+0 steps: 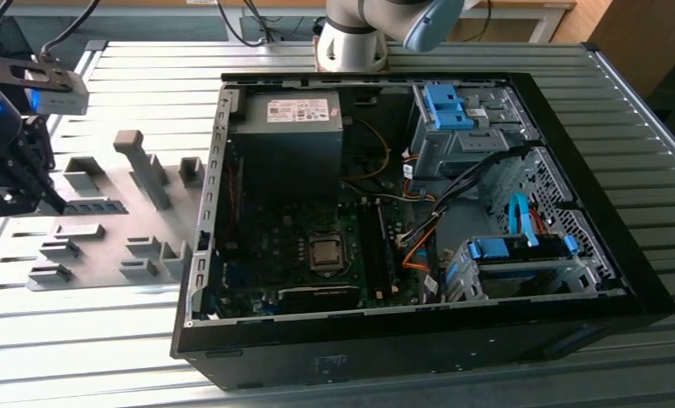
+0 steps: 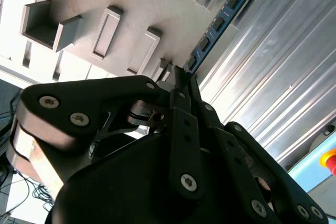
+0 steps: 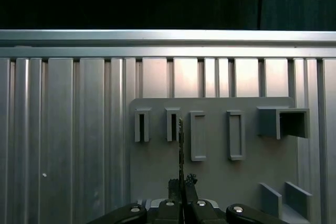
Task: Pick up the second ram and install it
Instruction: 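Pick up the second ram and move it above second insertion slot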
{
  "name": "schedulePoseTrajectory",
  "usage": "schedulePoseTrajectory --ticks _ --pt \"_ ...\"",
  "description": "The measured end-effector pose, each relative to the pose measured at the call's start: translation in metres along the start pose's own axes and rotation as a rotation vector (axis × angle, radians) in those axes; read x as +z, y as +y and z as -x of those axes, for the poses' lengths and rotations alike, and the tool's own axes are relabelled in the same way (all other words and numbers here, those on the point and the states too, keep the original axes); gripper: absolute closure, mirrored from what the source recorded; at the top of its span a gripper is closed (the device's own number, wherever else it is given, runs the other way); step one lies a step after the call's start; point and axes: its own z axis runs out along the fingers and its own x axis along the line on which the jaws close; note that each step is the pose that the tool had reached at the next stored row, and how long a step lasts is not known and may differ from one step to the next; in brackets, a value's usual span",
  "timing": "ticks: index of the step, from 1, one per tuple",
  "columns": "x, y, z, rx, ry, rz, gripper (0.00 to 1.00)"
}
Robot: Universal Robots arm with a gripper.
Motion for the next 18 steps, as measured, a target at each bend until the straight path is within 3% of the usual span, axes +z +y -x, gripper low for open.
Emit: schedulePoseTrajectory --ticks 18 --pt "-0.0148 0.0003 0.0006 0.0 -0.0001 -0.0005 0.86"
